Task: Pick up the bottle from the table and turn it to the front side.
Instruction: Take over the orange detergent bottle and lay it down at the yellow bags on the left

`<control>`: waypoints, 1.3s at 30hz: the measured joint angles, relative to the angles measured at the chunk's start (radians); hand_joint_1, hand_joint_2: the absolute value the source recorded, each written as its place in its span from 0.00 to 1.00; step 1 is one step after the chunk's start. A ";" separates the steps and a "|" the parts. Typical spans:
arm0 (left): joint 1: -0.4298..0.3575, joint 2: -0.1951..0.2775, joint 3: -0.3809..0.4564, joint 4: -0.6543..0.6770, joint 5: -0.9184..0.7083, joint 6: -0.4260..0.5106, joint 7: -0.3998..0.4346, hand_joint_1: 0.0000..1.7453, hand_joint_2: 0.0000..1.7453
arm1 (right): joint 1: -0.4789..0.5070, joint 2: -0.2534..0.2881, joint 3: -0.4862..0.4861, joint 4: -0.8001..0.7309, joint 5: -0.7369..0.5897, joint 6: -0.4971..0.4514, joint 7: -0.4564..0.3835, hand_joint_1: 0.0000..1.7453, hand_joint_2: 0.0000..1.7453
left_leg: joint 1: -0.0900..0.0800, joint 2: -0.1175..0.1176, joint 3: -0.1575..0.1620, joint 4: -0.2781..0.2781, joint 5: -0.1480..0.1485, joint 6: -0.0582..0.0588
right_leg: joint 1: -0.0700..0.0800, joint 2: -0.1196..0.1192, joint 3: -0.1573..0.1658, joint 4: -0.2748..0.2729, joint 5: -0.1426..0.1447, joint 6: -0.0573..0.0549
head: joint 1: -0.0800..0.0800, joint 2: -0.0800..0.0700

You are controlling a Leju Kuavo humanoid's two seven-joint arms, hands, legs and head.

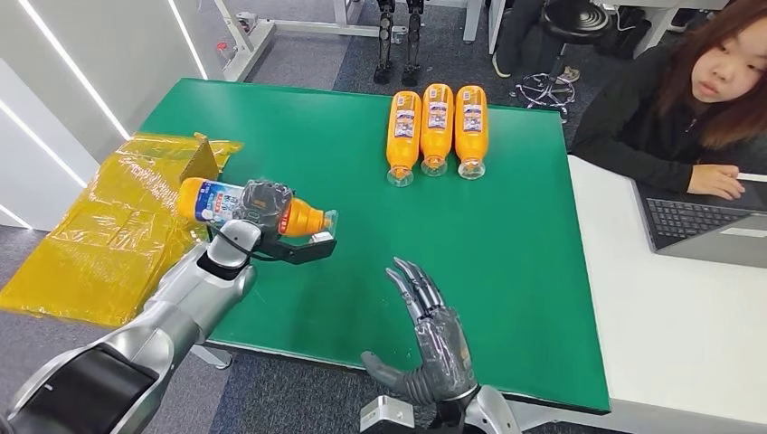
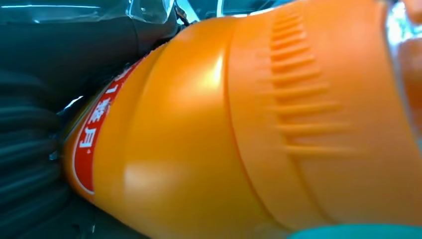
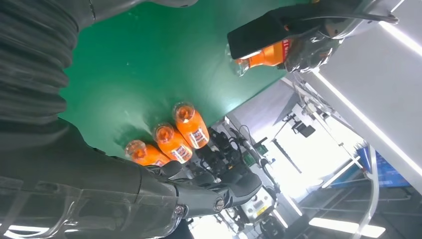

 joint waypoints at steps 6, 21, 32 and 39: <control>-0.001 0.015 -0.005 0.061 0.018 -0.012 0.098 0.57 1.00 | 0.020 0.000 0.002 0.015 -0.007 -0.007 -0.002 0.00 1.00 | 0.000 0.001 0.000 0.000 0.000 0.000 | 0.000 0.001 0.000 0.000 0.000 0.000 | 0.000 0.000; 0.022 0.080 0.025 0.126 0.042 0.020 0.197 0.00 1.00 | 0.137 -0.021 -0.019 0.003 0.027 -0.009 0.012 0.00 1.00 | 0.000 0.002 0.000 0.000 0.000 0.000 | 0.000 0.001 -0.001 0.000 0.000 0.000 | 0.000 0.000; 0.011 0.052 0.032 0.128 0.021 0.045 0.186 0.00 1.00 | 0.178 -0.027 -0.056 -0.033 0.078 0.010 0.046 0.00 1.00 | 0.000 0.002 0.000 0.000 0.000 0.000 | 0.000 0.001 -0.001 0.000 0.000 0.000 | 0.000 0.000; 0.020 -0.025 0.073 0.107 0.062 0.203 0.015 0.00 1.00 | 0.223 -0.026 -0.106 -0.078 0.145 0.016 0.089 0.00 1.00 | 0.000 0.001 0.000 0.000 0.000 0.000 | 0.000 0.001 -0.001 0.000 0.000 0.000 | 0.000 0.000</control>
